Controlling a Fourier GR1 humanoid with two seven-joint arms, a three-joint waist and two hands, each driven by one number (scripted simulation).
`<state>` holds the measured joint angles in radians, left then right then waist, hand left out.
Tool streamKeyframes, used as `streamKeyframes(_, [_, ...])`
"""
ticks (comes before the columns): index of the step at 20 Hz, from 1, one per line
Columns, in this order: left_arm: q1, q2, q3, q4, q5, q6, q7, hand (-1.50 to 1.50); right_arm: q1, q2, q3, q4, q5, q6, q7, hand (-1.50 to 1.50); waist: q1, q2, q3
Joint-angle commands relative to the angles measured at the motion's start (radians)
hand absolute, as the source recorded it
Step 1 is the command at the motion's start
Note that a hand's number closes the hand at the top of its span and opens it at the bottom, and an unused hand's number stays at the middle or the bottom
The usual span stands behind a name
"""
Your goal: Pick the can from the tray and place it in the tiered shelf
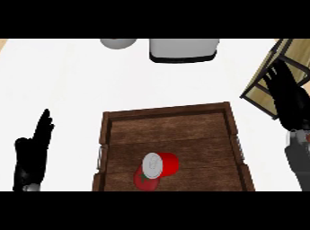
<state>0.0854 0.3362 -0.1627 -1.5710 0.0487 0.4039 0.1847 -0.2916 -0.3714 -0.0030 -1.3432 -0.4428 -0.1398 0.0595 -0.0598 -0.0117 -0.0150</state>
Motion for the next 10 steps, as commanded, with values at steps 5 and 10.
streamKeyframes(5, [-0.136, 0.046, -0.013, -0.072, 0.030, -0.123, -0.042, 0.00, -0.231, -0.011, 0.205, -0.344, 0.206, 0.002, -0.078, 1.50, 0.061, -0.016, 0.007])
streamKeyframes(10, [-0.122, 0.063, 0.008, -0.105, 0.106, -0.193, -0.037, 0.00, -0.111, -0.156, 0.326, -0.327, 0.545, -0.199, 0.252, -1.50, 0.019, -0.015, 0.005])
